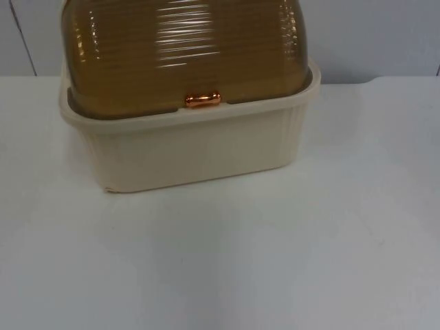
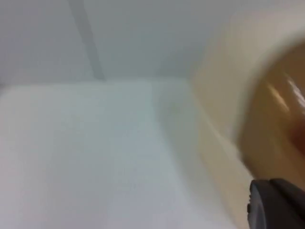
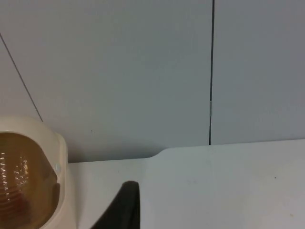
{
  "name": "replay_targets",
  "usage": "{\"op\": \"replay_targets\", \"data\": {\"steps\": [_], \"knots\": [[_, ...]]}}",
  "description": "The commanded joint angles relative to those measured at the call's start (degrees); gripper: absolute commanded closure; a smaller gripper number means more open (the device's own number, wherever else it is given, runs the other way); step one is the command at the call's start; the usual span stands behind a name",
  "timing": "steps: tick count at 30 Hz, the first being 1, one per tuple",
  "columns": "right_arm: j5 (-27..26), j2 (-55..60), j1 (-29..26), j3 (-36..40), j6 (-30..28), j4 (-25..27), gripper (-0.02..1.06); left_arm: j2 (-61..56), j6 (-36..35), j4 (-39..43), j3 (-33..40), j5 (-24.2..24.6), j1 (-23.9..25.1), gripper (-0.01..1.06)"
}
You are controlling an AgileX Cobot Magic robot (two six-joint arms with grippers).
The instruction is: Open the box lid with the left hand, place the block into the box with the right hand, then close the box lid with the left hand.
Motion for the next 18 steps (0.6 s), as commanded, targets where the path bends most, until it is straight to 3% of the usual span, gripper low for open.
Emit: {"op": "replay_targets", "data": {"steps": [1,5,11,15,18], "knots": [[-0.3,-0.4,0.4,0.3,-0.3,0.3,0.00,-4.5,-0.8,-2.3,0.2,-0.5,3.8,1.05],[-1.0,-0.4,0.4,0.3,-0.3,0.6,0.00,-9.4,-1.5,-6.6,0.2,-7.8,1.3,1.05],[-1.0,-0.4,0.4,0.3,-0.3,0.8,0.00,-15.6,-1.5,0.2,0.2,-10.3,-0.2,1.05],[-1.0,-0.4,0.4,0.3,-0.3,0.8,0.00,-16.4,-1.5,-1.1,0.2,-11.6,-0.2,1.05],[-0.9,-0.4,0.4,0.3,-0.3,0.9,0.00,-16.2,-1.5,-3.6,0.2,-9.5,-0.2,1.02]]}}
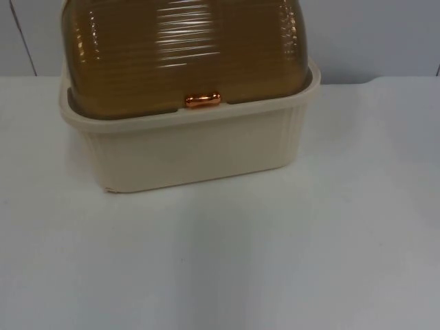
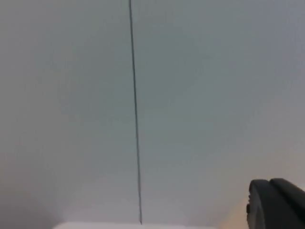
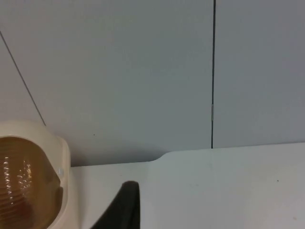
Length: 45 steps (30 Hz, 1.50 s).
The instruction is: Open the box lid with the left hand, place the block into the box with the right hand, then close the box lid with the left hand.
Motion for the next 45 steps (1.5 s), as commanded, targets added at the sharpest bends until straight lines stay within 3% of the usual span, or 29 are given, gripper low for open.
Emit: {"op": "replay_targets", "data": {"steps": [1,3,5,6,9,11,15,28,30,36,45], "knots": [[-0.5,-0.3,0.4,0.3,-0.3,0.4,0.00,0.0,-0.4,-2.0,0.1,1.2,-0.1,0.97],[-0.2,-0.3,0.4,0.3,-0.3,0.6,0.00,0.0,-0.4,-2.5,0.0,2.2,-0.3,0.81],[0.0,-0.3,0.4,0.3,-0.3,0.5,0.00,0.0,-0.4,-3.0,-0.6,3.5,-0.6,0.59],[0.0,-0.3,0.4,0.3,-0.3,0.5,0.00,0.0,-0.4,-3.0,-0.6,3.5,-0.6,0.59],[-0.2,-0.3,0.4,0.3,-0.3,0.5,0.00,0.9,-0.4,-4.2,-3.0,4.0,-0.6,0.24],[-0.1,-0.3,0.4,0.3,-0.3,0.5,0.00,1.2,-0.4,-4.2,-4.7,3.9,-0.6,0.12],[-0.1,-0.3,0.4,0.3,-0.3,0.5,0.00,1.0,-0.4,-4.2,-6.1,3.8,-0.6,0.06],[0.6,-0.3,0.4,0.3,-0.3,1.4,0.00,0.4,-0.4,-5.0,-6.4,4.4,-0.6,0.06],[0.6,-0.3,0.4,0.3,-0.3,1.4,0.00,0.4,-0.6,-6.1,-6.4,4.4,-0.6,-0.01],[0.6,-0.3,0.4,0.3,-0.3,1.4,0.00,0.5,-0.6,-5.7,-6.4,4.6,-0.5,0.00],[0.0,-0.3,0.4,0.3,-0.1,1.4,0.00,-2.2,-0.6,-6.0,-6.4,0.7,-0.5,0.00]]}}
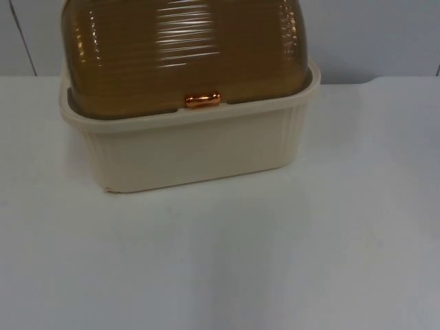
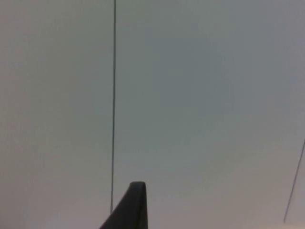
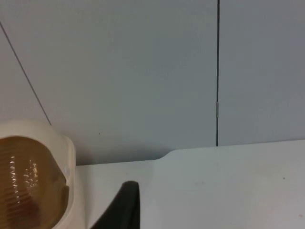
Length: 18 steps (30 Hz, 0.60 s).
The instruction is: Open the box lid with the left hand, place the block into the box with the right hand, then close the box lid with the left hand.
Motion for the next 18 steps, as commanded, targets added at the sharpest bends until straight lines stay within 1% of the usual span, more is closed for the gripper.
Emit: {"op": "replay_targets", "data": {"steps": [1,3,5,7,9,10,11,12,13,14,15,16,17,18], "knots": [[-0.1,-0.3,0.4,0.3,0.6,0.3,0.00,-2.3,-0.4,-0.5,-0.4,-1.4,-0.4,0.00],[1.5,-0.3,0.4,0.3,1.9,0.3,0.00,-4.1,-0.4,-0.5,-0.4,-1.5,-0.4,0.00],[2.1,-0.3,0.4,0.3,1.8,0.2,0.00,-5.0,-0.4,-0.1,-0.4,-0.7,-0.4,0.00],[4.2,-0.3,0.4,0.3,1.3,0.0,0.00,-6.1,-0.4,2.1,-1.0,6.9,-0.4,0.00],[6.5,-0.3,0.9,0.3,-0.7,-0.1,0.00,-5.5,-0.9,3.5,-1.3,17.8,-0.4,0.00],[6.5,-0.3,0.9,0.3,-0.7,-0.1,0.00,-5.5,-0.9,3.5,-1.3,17.8,-0.4,0.00],[6.4,-0.7,1.8,0.3,-1.1,-0.1,0.00,-5.2,-1.9,4.4,-1.3,23.2,-0.2,0.00],[5.9,-1.5,3.3,0.3,-1.1,-0.5,0.00,-5.1,-5.6,7.6,-1.3,27.4,-0.1,0.00],[5.7,-2.5,4.9,0.3,-1.1,-0.5,0.00,-5.4,-9.5,13.3,-1.5,30.3,0.0,0.00],[5.9,-3.8,6.0,0.3,-1.1,-0.5,0.00,-6.3,-12.7,19.3,-1.6,32.0,0.0,0.00],[6.7,-5.8,7.2,0.3,-1.1,-0.5,0.00,-7.8,-17.6,25.8,-1.9,33.5,0.0,0.00],[6.7,-5.8,7.2,0.3,-1.1,-0.5,0.00,-7.8,-17.6,25.8,-1.9,33.5,0.0,0.00],[7.6,-8.0,8.2,0.3,-1.1,-0.5,0.00,-10.1,-23.0,33.6,-2.0,33.5,0.0,0.00],[8.3,-9.9,8.6,0.3,-0.7,-0.7,0.00,-12.5,-27.5,39.4,-2.4,33.0,-0.5,0.00]]}}
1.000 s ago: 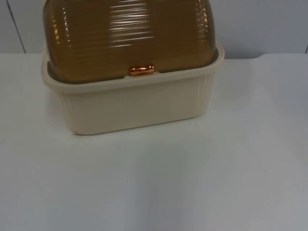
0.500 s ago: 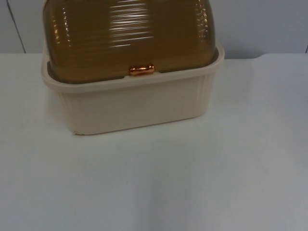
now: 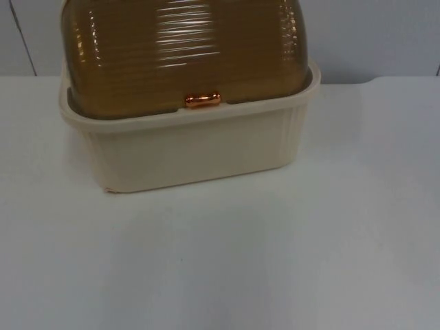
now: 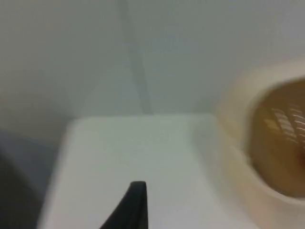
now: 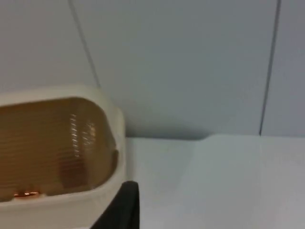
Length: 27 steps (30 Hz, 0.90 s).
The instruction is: Open the box lid with the left hand, place the block into the box with the right hand, then close the box lid with the left hand.
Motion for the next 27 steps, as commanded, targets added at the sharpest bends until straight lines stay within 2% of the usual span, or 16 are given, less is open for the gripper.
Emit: {"op": "replay_targets", "data": {"steps": [1,5,7,9,10,13,14,16,17,19,20,21,24,25,27], "knots": [[1.8,-4.1,0.7,-0.2,0.3,-0.3,0.00,-4.4,-7.0,8.6,-1.6,0.0,-0.7,0.00],[3.7,-12.0,0.7,-0.2,-0.5,-0.4,0.00,-13.1,-6.9,8.5,-3.7,0.0,-1.5,0.00],[3.1,-18.3,0.7,-0.2,-0.7,-3.3,0.00,-20.1,-6.0,8.5,-5.1,0.0,-1.8,0.00],[3.1,-19.2,0.7,-0.2,-0.7,-4.0,0.00,-20.9,-5.3,8.5,-5.4,0.0,-1.8,0.00],[3.4,-23.2,0.7,-0.6,-0.7,-5.5,0.00,-24.5,-2.9,8.0,-6.2,0.0,-1.8,0.00],[5.5,-29.9,0.7,-2.8,-3.7,-6.0,0.00,-29.3,0.9,1.1,-8.4,0.9,-2.9,0.00],[5.5,-29.9,0.7,-2.8,-3.7,-6.0,0.00,-29.3,0.9,1.1,-8.4,0.9,-2.9,0.00],[9.6,-33.0,0.5,-5.3,-4.7,-6.6,0.00,-30.8,5.6,-4.5,-9.9,3.6,-4.6,0.00],[12.3,-33.8,0.1,-6.3,-4.7,-7.5,0.00,-30.8,8.9,-6.0,-10.7,6.8,-5.2,0.00],[18.2,-35.9,-0.5,-7.9,-5.2,-8.5,0.00,-30.8,10.1,-5.7,-12.1,11.9,-5.3,0.00],[18.2,-35.9,-0.5,-7.9,-5.2,-8.5,0.00,-30.8,10.1,-5.7,-12.1,11.9,-5.3,0.00],[18.7,-37.1,-0.5,-8.2,-4.1,-8.4,0.00,-30.8,9.6,-5.6,-13.3,15.0,-5.3,0.00],[19.8,-38.6,-0.5,-8.2,-1.5,-10.2,0.00,-30.8,9.7,-9.0,-15.6,16.5,-5.9,0.00],[22.5,-38.6,-0.5,-8.9,-1.4,-10.6,0.00,-30.8,10.2,-9.3,-16.3,16.3,-6.2,0.00],[23.8,-38.6,-0.3,-9.5,-1.4,-9.8,0.00,-30.8,10.6,-9.2,-17.2,16.3,-6.2,0.00]]}}
